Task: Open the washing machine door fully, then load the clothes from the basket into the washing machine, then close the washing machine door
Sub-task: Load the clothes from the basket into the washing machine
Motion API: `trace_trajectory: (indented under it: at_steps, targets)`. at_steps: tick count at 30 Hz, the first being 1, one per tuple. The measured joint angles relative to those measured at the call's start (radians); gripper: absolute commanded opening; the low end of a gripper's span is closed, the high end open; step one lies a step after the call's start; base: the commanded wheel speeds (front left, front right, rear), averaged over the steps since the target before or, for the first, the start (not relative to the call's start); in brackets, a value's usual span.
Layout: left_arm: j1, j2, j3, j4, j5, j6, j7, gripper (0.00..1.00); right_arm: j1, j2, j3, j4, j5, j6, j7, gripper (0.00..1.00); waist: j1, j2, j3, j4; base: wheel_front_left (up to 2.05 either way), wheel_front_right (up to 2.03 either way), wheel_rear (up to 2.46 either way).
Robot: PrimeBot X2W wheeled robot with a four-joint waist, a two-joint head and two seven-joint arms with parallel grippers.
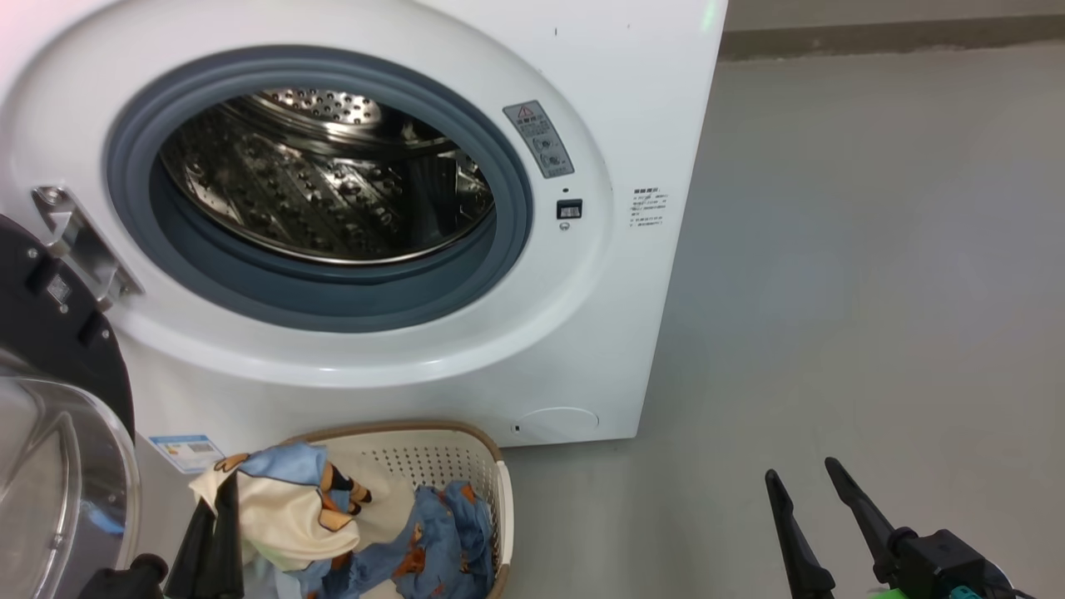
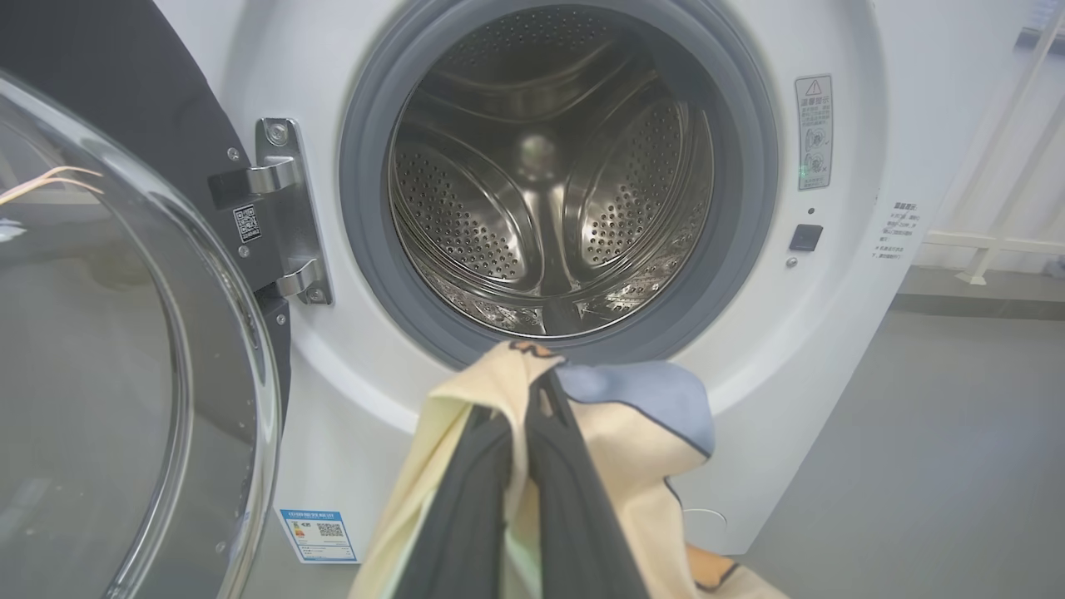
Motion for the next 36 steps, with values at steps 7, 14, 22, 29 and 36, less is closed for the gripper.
trace_trajectory:
  at_steps: [7,14,22,29,36]
  targets:
    - [-0.061,-0.001,-0.001,0.029,-0.009,-0.002,0.0,0.0,-0.007,0.001,-0.003,-0.005,0.0,0.0,0.0,1.0,0.0,0.0,0.044,0.001,0.0,0.0,0.0]
    - [-0.152,-0.002,-0.001,0.076,-0.008,-0.015,0.0,0.0,-0.045,0.001,-0.003,-0.015,0.001,0.0,0.0,1.0,0.0,0.0,0.111,-0.007,0.0,0.0,0.0]
    - [-0.306,-0.003,0.011,0.163,-0.002,-0.028,0.0,0.0,-0.096,0.0,-0.002,-0.023,0.001,0.0,0.0,1.0,0.0,0.0,0.2,-0.027,0.0,0.0,0.0]
    - [-0.442,0.006,0.026,0.24,0.003,-0.038,0.0,0.0,-0.13,0.0,0.005,-0.024,0.001,0.0,0.0,1.0,0.0,0.0,0.263,-0.06,0.0,0.0,0.0]
    - [-0.605,0.028,0.015,0.333,0.021,-0.045,0.0,0.0,-0.161,-0.001,0.022,-0.026,0.002,0.0,0.0,1.0,-0.0001,0.0,0.32,-0.1,0.0,0.0,0.0]
